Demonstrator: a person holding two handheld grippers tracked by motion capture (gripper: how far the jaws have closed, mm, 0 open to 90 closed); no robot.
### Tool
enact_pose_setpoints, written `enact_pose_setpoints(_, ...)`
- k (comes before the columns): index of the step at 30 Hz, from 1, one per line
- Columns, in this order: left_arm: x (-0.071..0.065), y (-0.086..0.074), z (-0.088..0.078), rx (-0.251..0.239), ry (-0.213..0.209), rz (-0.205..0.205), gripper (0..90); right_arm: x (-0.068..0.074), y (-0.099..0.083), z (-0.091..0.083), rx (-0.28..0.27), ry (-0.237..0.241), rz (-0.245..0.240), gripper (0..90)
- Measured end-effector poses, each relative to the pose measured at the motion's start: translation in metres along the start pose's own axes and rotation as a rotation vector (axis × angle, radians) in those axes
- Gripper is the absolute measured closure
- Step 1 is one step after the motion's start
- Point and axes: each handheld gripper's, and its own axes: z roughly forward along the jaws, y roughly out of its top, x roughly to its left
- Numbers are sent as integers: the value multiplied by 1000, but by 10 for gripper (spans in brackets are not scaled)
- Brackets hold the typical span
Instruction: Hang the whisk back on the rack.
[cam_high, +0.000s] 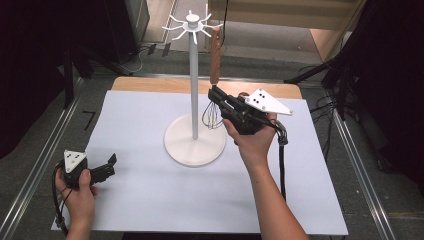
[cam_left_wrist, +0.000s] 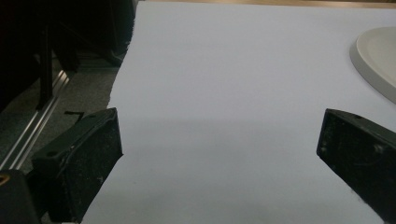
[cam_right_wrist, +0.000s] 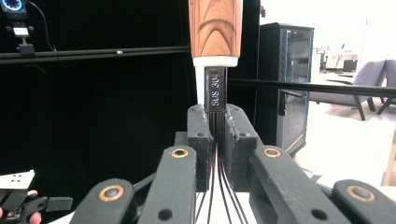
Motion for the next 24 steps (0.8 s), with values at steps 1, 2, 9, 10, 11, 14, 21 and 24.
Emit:
enact_pose_setpoints(1,0,0,0,0,0,0,7,0,0,1,-2,1,1,839)
enact_pose_setpoints(2,0,0,0,0,0,0,7,0,0,2,-2,2,2,839)
enact_pose_setpoints(9,0,0,0,0,0,0,6,2,-1,9,0,2,6,839)
enact_pose_setpoints(10,0,0,0,0,-1,0,7,2,-1,10,-2,2,4,839)
enact_pose_setpoints(11,0,0,0,0,-1,0,7,2,-1,11,-1,4,5,839)
enact_pose_setpoints(14,0,0,0,0,-1,-1,7,2,-1,13,0,3,3,839)
enact_pose_setpoints(21,0,0,0,-1,-1,-1,7,3,-2,16,-3,6,5,839)
enact_pose_setpoints(24,0,0,0,0,-1,-1,7,3,-3,17,-1,3,0,839)
